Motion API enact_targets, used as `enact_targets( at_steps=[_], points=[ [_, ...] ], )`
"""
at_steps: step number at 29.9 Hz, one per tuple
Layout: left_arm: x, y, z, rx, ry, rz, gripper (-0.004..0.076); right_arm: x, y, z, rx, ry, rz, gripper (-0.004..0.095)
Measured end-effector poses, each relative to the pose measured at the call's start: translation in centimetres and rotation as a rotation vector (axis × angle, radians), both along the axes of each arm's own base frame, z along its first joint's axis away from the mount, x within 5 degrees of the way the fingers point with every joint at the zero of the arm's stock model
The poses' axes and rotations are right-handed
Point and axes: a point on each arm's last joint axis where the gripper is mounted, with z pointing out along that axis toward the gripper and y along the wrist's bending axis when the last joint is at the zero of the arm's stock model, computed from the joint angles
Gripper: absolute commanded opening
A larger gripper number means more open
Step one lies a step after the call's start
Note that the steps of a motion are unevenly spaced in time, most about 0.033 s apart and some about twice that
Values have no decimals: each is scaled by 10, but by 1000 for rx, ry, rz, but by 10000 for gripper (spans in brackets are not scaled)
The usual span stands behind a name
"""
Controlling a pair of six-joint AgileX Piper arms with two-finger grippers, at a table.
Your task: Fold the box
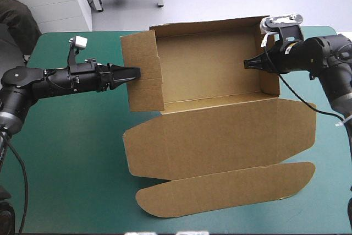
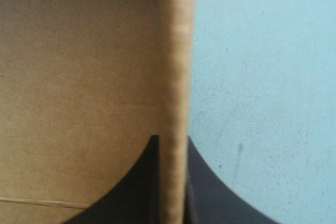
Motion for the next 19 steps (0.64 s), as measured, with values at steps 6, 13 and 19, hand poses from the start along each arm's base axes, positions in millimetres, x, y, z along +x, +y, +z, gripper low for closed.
enact_targets(
  at_steps=[6, 13, 19],
  points=[
    [-8, -25, -2, 23, -9, -99, 566, 0, 0, 0, 0, 2, 0, -20],
    [-8, -29, 4, -38, -12, -94, 566, -1, 0, -1, 15, 18, -17, -16],
    [-4, -38, 3, 10, -3, -43, 566, -2, 4, -2, 30, 34, -40, -8]
  ],
)
